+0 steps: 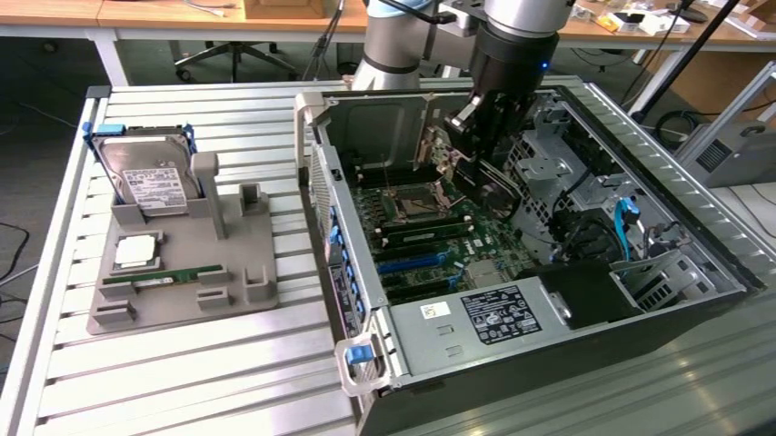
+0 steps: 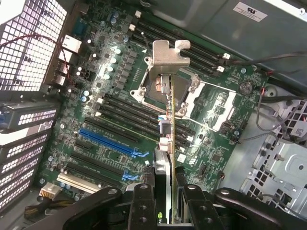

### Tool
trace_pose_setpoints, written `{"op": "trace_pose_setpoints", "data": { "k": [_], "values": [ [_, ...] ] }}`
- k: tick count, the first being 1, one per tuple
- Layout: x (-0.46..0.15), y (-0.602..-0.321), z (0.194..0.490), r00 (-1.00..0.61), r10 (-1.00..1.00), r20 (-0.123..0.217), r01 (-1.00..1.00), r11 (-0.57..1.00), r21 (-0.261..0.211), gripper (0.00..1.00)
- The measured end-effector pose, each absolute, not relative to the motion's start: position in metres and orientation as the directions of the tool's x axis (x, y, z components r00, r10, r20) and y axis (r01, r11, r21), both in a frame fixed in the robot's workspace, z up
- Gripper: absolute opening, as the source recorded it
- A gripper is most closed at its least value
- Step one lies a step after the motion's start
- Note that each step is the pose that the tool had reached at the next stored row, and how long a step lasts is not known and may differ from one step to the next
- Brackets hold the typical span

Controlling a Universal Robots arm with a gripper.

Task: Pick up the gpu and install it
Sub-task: 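Insert the gpu into the slot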

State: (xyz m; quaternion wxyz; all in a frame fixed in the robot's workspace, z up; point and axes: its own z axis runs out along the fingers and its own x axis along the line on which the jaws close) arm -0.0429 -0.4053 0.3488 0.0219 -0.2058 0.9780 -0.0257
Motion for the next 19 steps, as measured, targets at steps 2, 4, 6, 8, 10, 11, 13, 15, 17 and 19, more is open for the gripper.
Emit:
{"op": "trace_pose_setpoints", "data": {
  "k": [2, 4, 6, 8, 10, 11, 13, 15, 17, 19],
  "values": [
    [-0.0429, -0.4053, 0.3487, -0.909, -0.415, -0.032, -0.413, 0.909, -0.059, 0.27],
    [-0.0429, -0.4053, 0.3487, -0.904, -0.427, -0.032, -0.425, 0.903, -0.059, 0.27],
    [-0.0429, -0.4053, 0.3487, -0.900, -0.434, -0.032, -0.432, 0.900, -0.059, 0.27],
    [-0.0429, -0.4053, 0.3487, -0.897, -0.441, -0.032, -0.439, 0.897, -0.059, 0.27],
    [-0.0428, -0.4053, 0.3487, -0.894, -0.447, -0.032, -0.445, 0.894, -0.059, 0.27],
    [-0.0429, -0.4053, 0.3487, -0.892, -0.450, -0.032, -0.448, 0.892, -0.059, 0.27],
    [-0.0429, -0.4054, 0.3487, -0.889, -0.457, -0.032, -0.454, 0.889, -0.059, 0.27],
    [-0.0429, -0.4053, 0.3487, -0.885, -0.464, -0.032, -0.462, 0.885, -0.059, 0.27],
    [-0.0429, -0.4053, 0.3487, -0.877, -0.479, -0.032, -0.477, 0.877, -0.059, 0.27],
    [-0.0429, -0.4053, 0.3487, -0.873, -0.487, -0.032, -0.484, 0.873, -0.059, 0.27]
  ]
}}
